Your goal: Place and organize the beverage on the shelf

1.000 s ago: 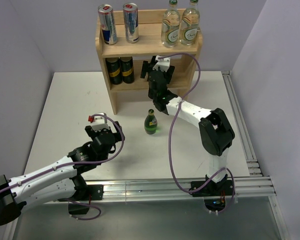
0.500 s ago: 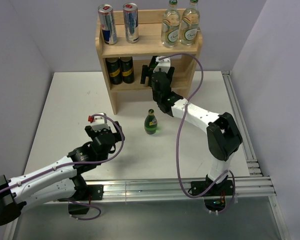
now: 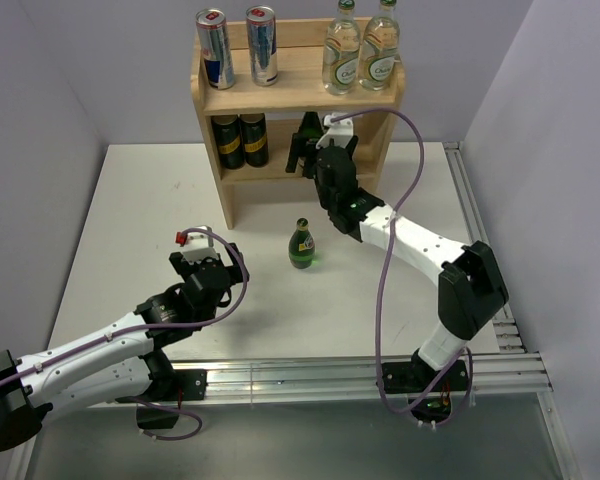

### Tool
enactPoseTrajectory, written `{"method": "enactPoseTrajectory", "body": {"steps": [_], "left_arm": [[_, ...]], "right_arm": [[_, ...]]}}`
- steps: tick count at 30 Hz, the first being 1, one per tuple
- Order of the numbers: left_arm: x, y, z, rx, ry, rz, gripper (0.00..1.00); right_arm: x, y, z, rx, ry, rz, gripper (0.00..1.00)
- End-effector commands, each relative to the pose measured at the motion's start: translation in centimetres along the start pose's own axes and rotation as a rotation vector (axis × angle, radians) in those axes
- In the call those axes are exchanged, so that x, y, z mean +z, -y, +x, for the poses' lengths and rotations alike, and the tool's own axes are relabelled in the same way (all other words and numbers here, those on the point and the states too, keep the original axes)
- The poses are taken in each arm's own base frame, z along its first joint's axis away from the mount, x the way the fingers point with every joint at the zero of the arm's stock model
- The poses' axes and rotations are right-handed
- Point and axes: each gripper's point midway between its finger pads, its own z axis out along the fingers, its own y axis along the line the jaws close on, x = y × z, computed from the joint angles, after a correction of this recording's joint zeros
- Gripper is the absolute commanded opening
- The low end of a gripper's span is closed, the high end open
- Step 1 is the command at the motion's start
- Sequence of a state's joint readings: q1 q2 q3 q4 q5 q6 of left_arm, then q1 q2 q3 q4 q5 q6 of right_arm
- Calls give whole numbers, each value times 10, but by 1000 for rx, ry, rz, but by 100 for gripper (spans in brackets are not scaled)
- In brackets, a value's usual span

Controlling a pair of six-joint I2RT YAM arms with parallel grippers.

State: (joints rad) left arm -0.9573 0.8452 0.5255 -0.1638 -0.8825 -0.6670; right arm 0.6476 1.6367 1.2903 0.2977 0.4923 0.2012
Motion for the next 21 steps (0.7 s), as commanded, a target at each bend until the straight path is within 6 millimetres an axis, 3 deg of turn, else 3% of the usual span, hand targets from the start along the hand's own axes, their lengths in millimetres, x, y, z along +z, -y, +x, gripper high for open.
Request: {"method": "enactPoseTrajectory", "body": {"steps": [1, 5, 11, 12, 13, 16, 17, 19, 21], "left_arm": [[-2, 0, -9, -29, 24, -3, 99], [-2, 0, -8, -29, 23, -6, 99], [-2, 0, -8, -27, 21, -9, 99], [-2, 0, -8, -28, 21, -9, 99], [-2, 0, -7, -25, 20, -8, 99], [-2, 1, -8, -27, 20, -2, 99], [-1, 1, -6, -24, 18, -6, 99], [-1, 2, -6, -24, 16, -3, 99], [-1, 2, -7, -24, 16, -5, 99]], "right_arm": [[-17, -2, -14, 41, 15, -30, 100], [-33, -4, -13, 55, 2, -48, 100], [-82, -6, -13, 106, 0, -67, 100], [-95, 1, -10, 105, 5, -47, 100], [-108, -9, -5, 99, 0, -73, 100], [-137, -4, 11, 93, -15, -57, 100], [-154, -9, 25, 103, -48, -84, 100], [-171, -10, 42, 119, -79, -98, 100], [-194, -12, 73, 141, -141, -136, 100]]}}
